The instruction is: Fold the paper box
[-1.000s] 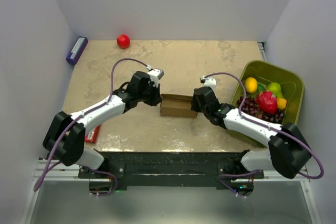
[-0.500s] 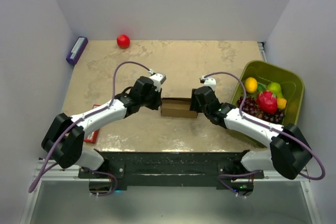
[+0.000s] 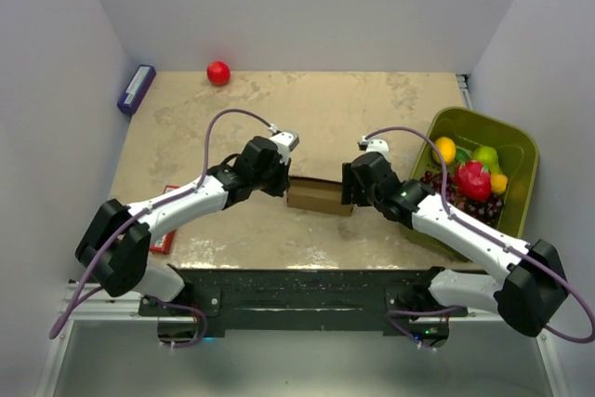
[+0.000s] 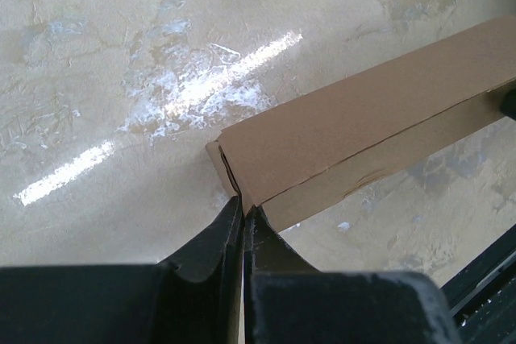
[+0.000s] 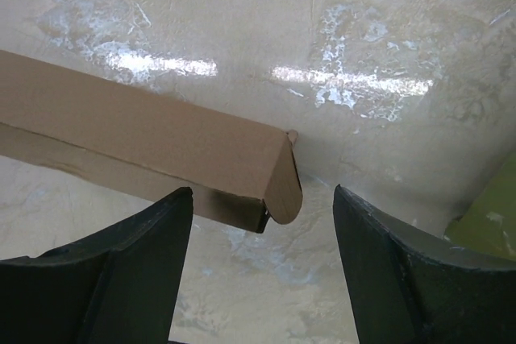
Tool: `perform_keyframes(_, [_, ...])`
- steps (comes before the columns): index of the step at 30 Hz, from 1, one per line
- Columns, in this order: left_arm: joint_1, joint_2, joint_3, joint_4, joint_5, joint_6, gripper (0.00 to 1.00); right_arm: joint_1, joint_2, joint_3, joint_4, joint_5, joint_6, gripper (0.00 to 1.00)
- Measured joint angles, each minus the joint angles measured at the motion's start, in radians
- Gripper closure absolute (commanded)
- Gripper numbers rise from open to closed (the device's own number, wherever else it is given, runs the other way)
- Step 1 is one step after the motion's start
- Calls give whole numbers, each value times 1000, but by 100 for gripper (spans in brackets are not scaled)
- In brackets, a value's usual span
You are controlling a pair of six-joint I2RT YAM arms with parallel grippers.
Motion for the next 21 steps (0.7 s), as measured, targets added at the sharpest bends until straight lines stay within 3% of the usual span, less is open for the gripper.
perform_keyframes(4, [-4, 8, 12, -12, -4, 0, 100, 0, -26, 17, -40, 0, -5, 44])
perform_keyframes(12, [-10, 18, 26, -24, -11, 1, 100, 0, -12, 19, -77, 5, -8, 55])
perform_keyframes(21, [-14, 18, 26, -24, -23, 2, 100, 0, -8, 19, -79, 8, -11, 86])
